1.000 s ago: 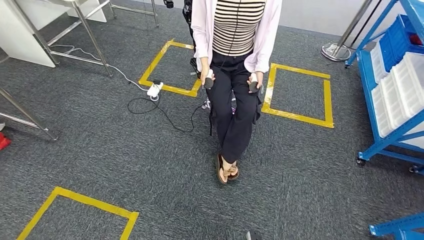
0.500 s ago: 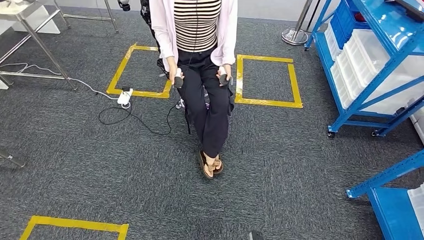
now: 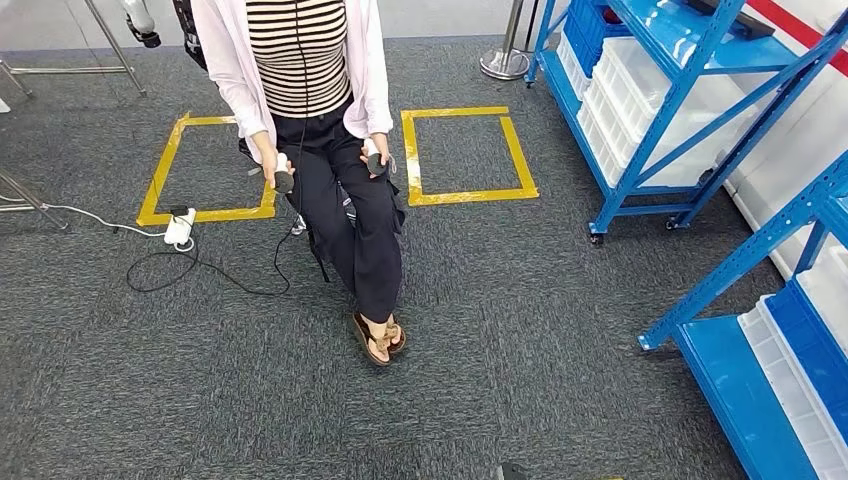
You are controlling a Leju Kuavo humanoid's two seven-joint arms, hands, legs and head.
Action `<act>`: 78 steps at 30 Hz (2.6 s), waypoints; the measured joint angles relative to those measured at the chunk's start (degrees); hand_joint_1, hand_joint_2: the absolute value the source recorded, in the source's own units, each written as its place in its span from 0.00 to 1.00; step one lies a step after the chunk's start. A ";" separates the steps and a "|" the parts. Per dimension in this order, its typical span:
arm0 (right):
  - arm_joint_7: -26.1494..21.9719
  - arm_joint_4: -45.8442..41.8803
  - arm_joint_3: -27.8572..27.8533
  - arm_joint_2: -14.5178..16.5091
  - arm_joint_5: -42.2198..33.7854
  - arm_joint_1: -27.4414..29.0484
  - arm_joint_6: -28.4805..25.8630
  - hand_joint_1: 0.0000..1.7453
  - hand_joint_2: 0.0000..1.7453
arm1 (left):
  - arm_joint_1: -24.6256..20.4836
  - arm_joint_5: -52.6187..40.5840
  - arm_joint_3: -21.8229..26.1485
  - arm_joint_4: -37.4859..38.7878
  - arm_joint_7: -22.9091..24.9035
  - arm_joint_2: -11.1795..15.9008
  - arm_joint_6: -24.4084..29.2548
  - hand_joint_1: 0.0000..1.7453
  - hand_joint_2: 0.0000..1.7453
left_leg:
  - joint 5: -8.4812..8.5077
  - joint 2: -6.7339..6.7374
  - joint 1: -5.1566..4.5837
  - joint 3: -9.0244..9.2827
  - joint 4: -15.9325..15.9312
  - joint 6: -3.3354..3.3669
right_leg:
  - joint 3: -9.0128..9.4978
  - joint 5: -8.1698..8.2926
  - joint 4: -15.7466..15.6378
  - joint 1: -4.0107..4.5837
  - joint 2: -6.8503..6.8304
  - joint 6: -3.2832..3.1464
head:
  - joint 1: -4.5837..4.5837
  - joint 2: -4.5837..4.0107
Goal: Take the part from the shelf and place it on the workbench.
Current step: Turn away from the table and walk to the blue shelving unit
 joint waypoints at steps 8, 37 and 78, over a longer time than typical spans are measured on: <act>-0.03 0.01 0.01 -0.01 -0.81 -0.32 0.40 0.00 0.00 | -0.01 0.08 0.07 0.01 0.07 -0.02 0.19 0.00 0.00 | 0.60 5.92 -1.05 0.20 -0.95 3.08 | -7.58 -6.52 14.53 -0.25 -5.72 1.15 | 0.57 0.00; 3.08 1.74 -1.89 -2.64 -6.40 -4.04 -1.78 0.00 0.00 | -1.39 -2.27 -0.65 -0.02 -3.57 -0.92 -0.71 0.00 0.00 | 1.57 3.97 -0.88 -0.73 -0.85 2.65 | -4.84 -5.08 9.53 0.17 -4.54 0.55 | 0.50 0.00; 1.48 2.56 -4.44 -5.89 -8.57 -3.07 1.06 0.00 0.00 | -1.22 -3.83 -0.45 -0.02 -1.67 -0.89 -1.85 0.00 0.00 | 0.34 11.73 -1.79 1.80 -1.87 1.31 | -0.26 -0.09 -0.34 0.07 -10.82 1.82 | 0.56 0.00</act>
